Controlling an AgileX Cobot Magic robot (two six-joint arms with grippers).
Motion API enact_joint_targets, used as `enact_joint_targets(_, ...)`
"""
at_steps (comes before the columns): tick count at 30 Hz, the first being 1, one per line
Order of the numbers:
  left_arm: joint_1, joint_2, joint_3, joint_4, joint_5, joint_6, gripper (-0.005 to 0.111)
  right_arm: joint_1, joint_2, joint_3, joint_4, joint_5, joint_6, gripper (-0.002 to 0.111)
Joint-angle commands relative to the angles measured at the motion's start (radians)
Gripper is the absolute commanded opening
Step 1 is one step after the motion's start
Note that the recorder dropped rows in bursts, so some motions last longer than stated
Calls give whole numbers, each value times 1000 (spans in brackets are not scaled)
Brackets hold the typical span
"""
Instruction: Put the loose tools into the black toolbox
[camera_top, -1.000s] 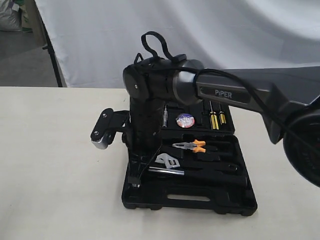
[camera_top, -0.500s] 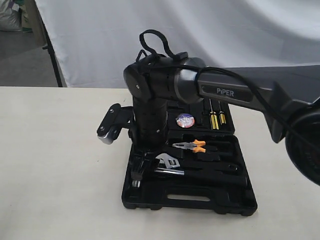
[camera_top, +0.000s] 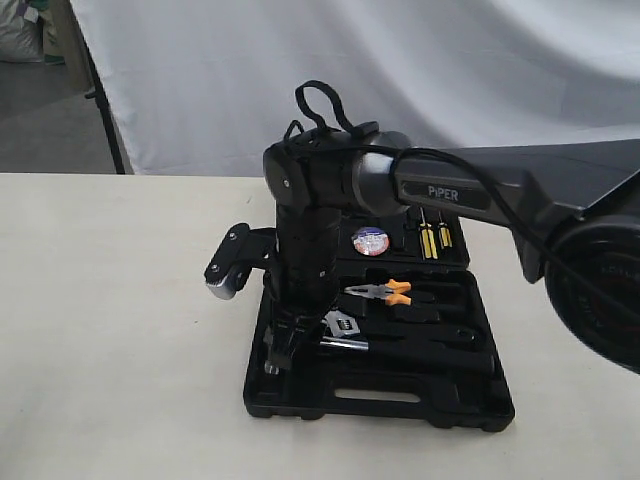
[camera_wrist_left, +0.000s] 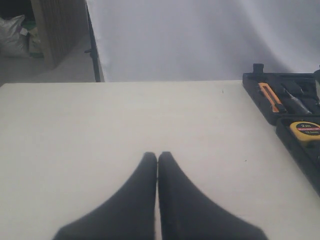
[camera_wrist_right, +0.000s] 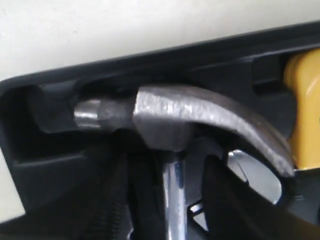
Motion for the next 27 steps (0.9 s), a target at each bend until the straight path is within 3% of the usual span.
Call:
enact_joint_targets(1, 2, -3, 2, 2, 1, -8, 1, -5, 13, 3, -8, -34, -16, 15)
enact_joint_targets(4, 2, -3, 2, 2, 1, -8, 1, -5, 13, 3, -8, -36, -16, 0)
enact_joint_targets(27, 2, -3, 2, 2, 1, -8, 1, -5, -36, 3, 107, 75, -207, 0)
